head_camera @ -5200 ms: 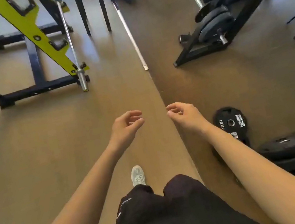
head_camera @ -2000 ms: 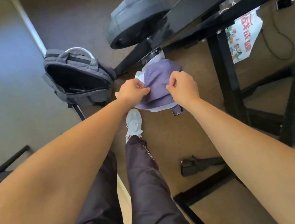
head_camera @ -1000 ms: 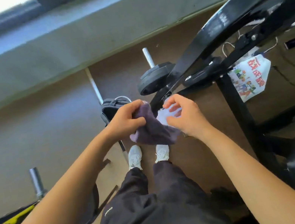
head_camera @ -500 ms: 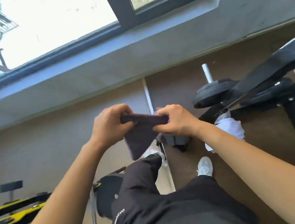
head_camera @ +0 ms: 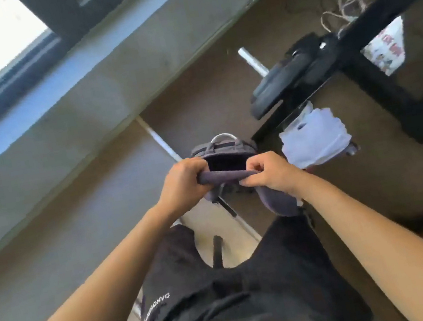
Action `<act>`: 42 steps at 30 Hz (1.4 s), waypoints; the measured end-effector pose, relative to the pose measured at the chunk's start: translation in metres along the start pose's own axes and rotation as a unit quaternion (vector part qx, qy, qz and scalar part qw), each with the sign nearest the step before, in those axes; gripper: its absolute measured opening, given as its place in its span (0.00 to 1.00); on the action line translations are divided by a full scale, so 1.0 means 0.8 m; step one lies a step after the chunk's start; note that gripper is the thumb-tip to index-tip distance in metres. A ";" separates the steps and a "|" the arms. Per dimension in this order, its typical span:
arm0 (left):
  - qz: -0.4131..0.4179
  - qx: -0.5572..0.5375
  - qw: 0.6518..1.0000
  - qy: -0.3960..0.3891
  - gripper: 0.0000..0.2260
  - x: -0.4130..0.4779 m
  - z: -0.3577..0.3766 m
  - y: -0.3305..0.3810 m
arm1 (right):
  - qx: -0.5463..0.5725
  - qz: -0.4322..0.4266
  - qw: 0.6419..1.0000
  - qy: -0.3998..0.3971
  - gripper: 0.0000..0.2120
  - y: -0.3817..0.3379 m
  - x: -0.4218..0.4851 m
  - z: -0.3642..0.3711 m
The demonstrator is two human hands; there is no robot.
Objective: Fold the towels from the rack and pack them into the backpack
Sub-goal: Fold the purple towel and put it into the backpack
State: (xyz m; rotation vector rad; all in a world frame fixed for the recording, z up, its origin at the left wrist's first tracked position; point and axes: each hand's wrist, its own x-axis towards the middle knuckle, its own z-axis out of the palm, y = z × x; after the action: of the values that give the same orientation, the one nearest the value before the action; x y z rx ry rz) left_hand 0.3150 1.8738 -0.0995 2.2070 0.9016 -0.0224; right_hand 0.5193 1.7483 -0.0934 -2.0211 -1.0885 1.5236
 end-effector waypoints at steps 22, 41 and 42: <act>-0.196 -0.193 0.941 0.196 0.18 0.009 0.113 -0.357 | -0.103 0.057 0.923 0.366 0.22 0.309 0.121 0.178; -0.133 -0.511 0.810 0.256 0.07 -0.130 0.047 -0.285 | 0.405 -0.004 0.875 0.264 0.05 0.279 -0.006 0.191; -0.121 -0.506 0.812 0.266 0.07 -0.127 0.051 -0.276 | 0.461 -0.022 0.849 0.259 0.05 0.270 -0.006 0.192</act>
State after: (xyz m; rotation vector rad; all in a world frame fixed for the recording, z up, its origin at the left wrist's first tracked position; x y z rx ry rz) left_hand 0.1137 1.8929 -0.2399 1.0742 1.1222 0.8088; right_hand 0.4517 1.5874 -0.2923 -1.5133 -0.1031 1.0370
